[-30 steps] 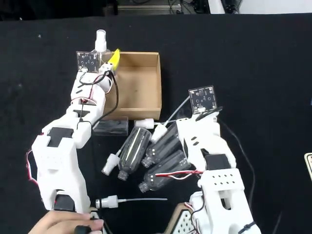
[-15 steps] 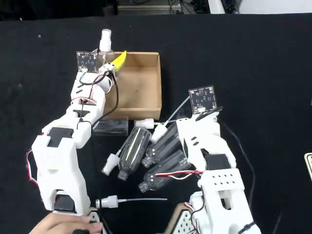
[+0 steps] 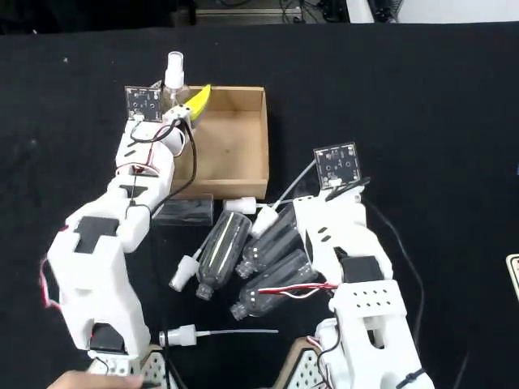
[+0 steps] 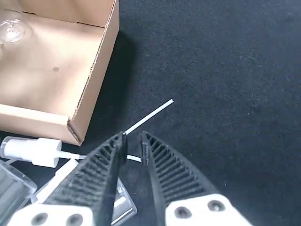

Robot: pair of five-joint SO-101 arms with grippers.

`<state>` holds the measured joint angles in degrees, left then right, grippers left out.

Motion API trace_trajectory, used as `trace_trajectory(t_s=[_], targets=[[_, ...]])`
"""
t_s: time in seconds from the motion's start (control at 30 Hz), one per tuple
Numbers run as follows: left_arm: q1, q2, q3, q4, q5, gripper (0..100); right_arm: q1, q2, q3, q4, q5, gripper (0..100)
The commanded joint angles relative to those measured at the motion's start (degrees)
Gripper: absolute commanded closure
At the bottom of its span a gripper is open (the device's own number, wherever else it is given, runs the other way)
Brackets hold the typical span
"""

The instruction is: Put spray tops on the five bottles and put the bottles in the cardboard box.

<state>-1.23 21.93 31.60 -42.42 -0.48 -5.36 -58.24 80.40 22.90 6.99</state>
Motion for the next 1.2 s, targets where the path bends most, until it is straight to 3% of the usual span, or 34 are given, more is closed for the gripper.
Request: trace_trajectory(t_s=[0.0,0.3,0.87,1.03,1.17], targets=[[0.4,-12.13,1.8,6.33,-0.44,68,0.18,-0.04,-1.01,-1.41,0.53,97.6],[-1.89,-28.48,1.71,43.78,-0.79,68,0.18,-0.04,-0.92,-1.41,0.53,97.6],[-2.68,-52.04,1.36,96.09,-0.79,68,0.35,-0.04,-0.66,-1.41,0.53,97.6],[-4.62,-55.03,1.19,106.29,-0.79,68,0.18,-0.04,-0.57,-1.41,0.53,97.6],[-1.36,-56.7,-1.71,118.24,-3.43,68,0.18,-0.04,-0.57,-1.41,0.53,97.5]])
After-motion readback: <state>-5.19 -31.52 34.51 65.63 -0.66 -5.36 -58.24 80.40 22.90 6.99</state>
